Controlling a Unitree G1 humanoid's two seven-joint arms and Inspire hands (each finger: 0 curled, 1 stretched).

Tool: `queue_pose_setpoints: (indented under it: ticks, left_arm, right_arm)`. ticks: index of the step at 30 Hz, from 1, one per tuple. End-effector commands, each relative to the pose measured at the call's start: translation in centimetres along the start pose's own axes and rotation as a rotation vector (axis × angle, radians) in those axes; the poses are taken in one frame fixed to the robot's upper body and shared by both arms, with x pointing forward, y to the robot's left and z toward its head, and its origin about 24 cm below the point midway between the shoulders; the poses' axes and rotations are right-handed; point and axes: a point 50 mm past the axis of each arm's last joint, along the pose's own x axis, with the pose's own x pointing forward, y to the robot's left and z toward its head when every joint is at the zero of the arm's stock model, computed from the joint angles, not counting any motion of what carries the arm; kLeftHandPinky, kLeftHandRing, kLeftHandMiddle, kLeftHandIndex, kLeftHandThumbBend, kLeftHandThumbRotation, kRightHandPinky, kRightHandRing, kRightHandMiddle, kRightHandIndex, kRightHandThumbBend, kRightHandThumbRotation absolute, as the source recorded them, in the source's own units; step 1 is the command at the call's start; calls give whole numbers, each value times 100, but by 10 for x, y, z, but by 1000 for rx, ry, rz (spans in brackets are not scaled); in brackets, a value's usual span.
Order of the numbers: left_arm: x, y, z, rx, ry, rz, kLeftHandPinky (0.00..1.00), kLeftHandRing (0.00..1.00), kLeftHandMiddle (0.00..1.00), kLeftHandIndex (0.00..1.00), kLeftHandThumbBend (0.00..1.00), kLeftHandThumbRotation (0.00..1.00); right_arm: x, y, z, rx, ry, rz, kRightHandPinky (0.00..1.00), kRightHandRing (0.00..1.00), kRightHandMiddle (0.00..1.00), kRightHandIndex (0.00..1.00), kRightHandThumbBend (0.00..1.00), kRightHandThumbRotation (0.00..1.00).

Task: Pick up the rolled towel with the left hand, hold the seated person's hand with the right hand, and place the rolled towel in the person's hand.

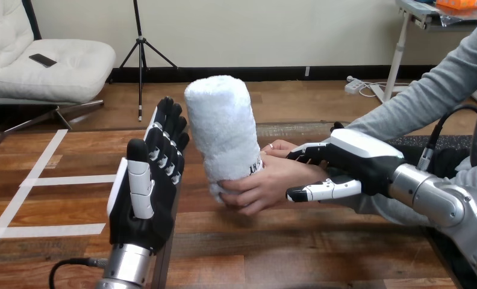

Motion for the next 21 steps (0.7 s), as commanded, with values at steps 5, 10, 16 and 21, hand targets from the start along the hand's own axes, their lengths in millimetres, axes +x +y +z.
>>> queue_pose_setpoints:
  ticks: [5, 10, 16, 21]
  left_arm:
    - [4, 0, 16, 34, -70, -36, 100, 100, 100, 98, 95, 99]
    - [0, 1, 18, 36, -67, -38, 100, 100, 100, 98, 94, 98]
    - [-6, 2, 20, 40, -67, -52, 100, 100, 100, 98, 94, 98]
    - [-12, 2, 23, 42, -69, -62, 99, 100, 100, 98, 95, 97]
  right_arm:
    - [-5, -21, 3, 36, -33, -131, 70, 83, 85, 86, 100, 93]
    - [-9, -20, 3, 67, -45, -168, 71, 84, 86, 87, 100, 94]
    - [-15, -18, 3, 114, -70, -236, 72, 84, 87, 88, 100, 98]
    - [-23, -16, 6, 187, -105, -299, 72, 85, 88, 90, 100, 99]
